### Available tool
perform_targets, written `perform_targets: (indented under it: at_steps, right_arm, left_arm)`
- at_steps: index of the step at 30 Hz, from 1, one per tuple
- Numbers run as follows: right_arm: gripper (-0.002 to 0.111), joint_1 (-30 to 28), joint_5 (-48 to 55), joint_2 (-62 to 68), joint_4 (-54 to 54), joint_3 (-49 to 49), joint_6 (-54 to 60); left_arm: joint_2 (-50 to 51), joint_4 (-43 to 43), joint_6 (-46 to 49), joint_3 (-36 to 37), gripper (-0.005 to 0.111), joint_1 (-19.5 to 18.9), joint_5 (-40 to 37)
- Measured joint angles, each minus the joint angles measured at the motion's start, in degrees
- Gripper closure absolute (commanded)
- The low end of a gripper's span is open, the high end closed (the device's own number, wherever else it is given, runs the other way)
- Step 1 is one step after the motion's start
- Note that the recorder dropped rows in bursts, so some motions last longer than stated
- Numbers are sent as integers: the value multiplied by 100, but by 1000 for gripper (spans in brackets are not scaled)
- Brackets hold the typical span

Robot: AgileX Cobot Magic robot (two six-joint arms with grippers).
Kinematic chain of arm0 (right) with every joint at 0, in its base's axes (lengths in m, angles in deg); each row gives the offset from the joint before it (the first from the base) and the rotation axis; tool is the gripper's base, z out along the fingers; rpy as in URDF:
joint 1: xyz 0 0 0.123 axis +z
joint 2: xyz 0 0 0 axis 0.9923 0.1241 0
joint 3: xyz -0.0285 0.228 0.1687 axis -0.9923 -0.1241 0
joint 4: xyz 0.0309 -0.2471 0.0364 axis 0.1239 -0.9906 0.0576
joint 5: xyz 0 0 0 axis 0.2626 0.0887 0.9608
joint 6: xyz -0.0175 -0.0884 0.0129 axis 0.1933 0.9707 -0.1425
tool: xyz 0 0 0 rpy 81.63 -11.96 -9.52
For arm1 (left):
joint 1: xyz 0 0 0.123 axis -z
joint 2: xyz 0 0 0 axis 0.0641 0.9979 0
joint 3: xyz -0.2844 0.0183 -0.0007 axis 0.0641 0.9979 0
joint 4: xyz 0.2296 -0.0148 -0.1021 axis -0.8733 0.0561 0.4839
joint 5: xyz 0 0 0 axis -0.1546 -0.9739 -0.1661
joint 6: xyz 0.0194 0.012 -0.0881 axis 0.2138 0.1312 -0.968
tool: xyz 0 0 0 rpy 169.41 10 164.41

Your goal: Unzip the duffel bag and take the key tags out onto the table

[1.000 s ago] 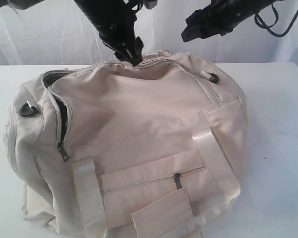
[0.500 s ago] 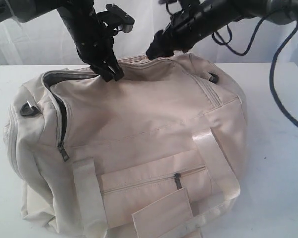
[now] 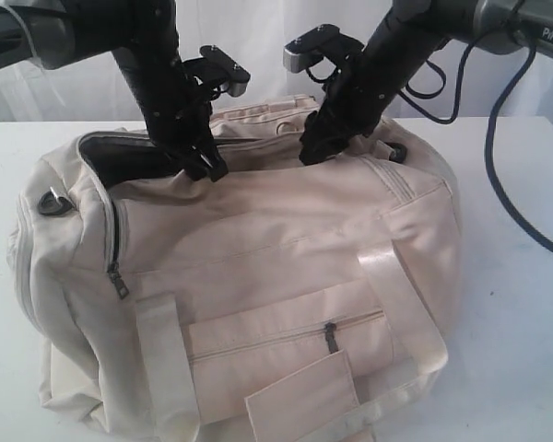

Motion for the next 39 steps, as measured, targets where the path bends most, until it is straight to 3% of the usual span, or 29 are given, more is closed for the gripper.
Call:
perform_targets:
  at_steps: [10,15,19,22,27,33,36,39]
  right_arm:
    - [68,9,359,60,-167,117,-307]
    - [68,9,-1158,-302,347,262,209]
    - [48,156,-1308,-175,887,262,1741]
    - [46,313,-1371,56,837,262,2157]
    - [47,359,-1847,368,152,262,1738]
    - [65,359,-2345,605,112,262,996]
    - [63,359,-2445,642,94,262,560]
    - [49,359,-2469,642,72,262,308]
  left_arm:
    - [0,119,21,203,107,10,82]
    - [0,120,21,203,107,10,136]
    - [0,120,21,203,107,10,151]
    - [0,120,21,203,107,10,162]
    - [0,120,21,203,107,10,198]
    - [0,386,196,203,107,10,252]
    - [0,629,308,203,107,10,230]
    - [0,909,507,203,107,10,143]
